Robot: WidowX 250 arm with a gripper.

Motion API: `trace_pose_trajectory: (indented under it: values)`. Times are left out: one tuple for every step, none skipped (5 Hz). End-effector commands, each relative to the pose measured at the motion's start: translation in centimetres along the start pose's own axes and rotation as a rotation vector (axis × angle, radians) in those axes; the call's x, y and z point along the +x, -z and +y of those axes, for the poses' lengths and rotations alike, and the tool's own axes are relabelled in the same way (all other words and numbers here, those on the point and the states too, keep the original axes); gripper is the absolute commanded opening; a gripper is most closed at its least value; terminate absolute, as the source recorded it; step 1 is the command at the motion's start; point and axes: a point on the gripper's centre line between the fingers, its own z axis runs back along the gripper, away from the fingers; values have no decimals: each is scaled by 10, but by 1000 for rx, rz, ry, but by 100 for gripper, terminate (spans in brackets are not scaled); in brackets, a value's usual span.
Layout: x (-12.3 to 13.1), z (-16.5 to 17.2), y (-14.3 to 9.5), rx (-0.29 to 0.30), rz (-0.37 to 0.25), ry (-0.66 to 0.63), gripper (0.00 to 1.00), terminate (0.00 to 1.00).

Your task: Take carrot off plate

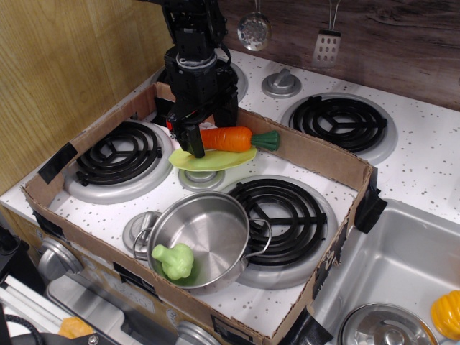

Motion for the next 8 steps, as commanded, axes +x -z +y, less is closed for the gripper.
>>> trace_pose_trajectory:
  values:
    - [4, 9, -10, -13, -16, 15, 0, 0]
    - [2, 9, -18, -25, -25, 13, 0, 0]
    - [6, 10, -40, -35, -63, -1, 0, 0]
    - [9, 19, -60, -48, -111, -24, 0, 0]
    - [23, 36, -74, -49, -144, -45, 0, 0]
    - [36, 62, -72, -80, -181, -75, 0, 0]
    - [55, 86, -63, -111, -188, -115, 0, 0]
    - [64, 104, -52, -146, -203, -150, 0, 0]
